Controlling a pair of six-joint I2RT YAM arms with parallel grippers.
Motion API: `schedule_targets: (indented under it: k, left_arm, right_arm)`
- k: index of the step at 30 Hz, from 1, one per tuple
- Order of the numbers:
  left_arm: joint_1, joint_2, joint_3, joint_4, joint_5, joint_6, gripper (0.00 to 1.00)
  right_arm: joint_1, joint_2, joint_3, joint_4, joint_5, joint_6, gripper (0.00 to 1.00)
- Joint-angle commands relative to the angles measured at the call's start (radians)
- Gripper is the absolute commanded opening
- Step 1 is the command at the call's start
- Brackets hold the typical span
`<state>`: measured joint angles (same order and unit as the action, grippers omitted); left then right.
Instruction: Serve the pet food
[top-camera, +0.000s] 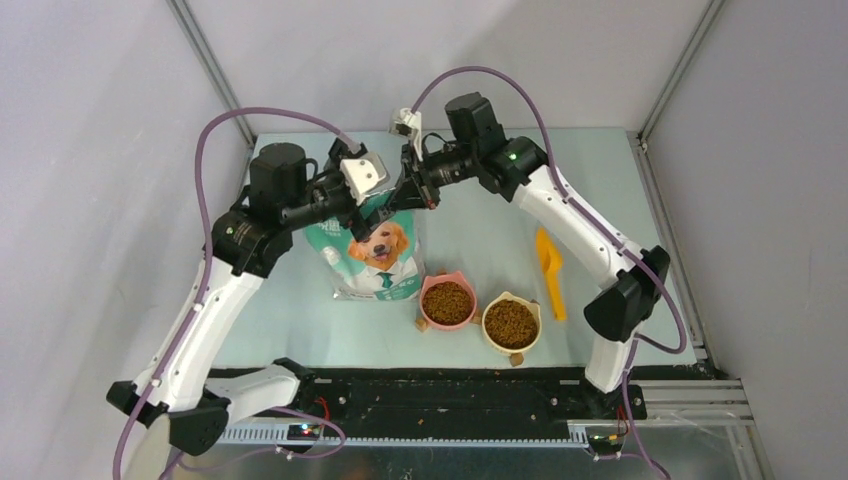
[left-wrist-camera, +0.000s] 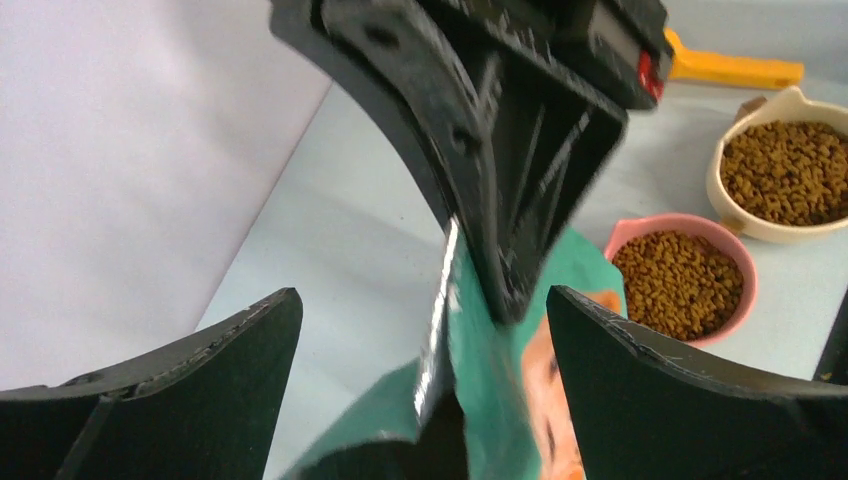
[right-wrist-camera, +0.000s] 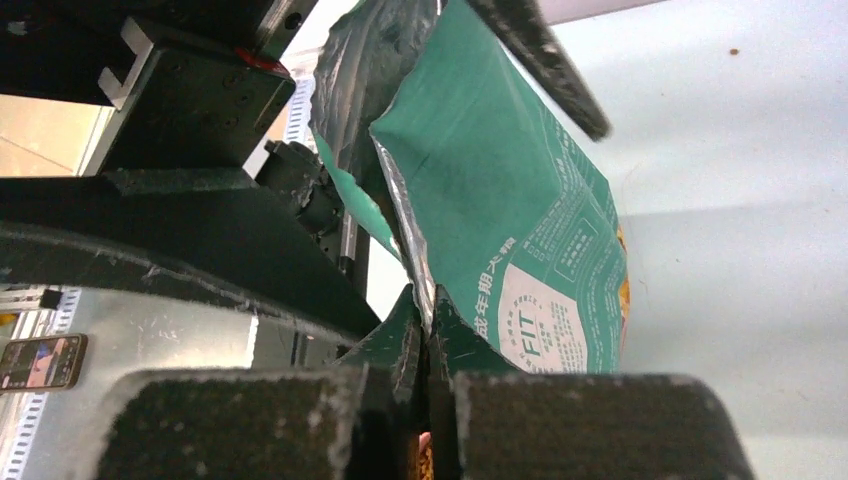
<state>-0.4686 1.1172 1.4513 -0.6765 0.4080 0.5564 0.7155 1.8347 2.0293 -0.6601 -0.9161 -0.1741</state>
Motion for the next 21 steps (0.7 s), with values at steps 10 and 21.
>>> schedule_targets:
  k: [10, 21]
  left_arm:
    - [0.001, -0.105, -0.142, -0.073, -0.043, 0.167, 0.62]
    - [0.0, -0.191, -0.145, -0.082, -0.252, 0.236, 0.3]
  right_arm:
    - [-0.098, -0.3, -0.241, 0.28, -0.038, 0.07, 0.0]
    - [-0.091, -0.303, -0.2, 0.062, -0.066, -0.118, 0.0]
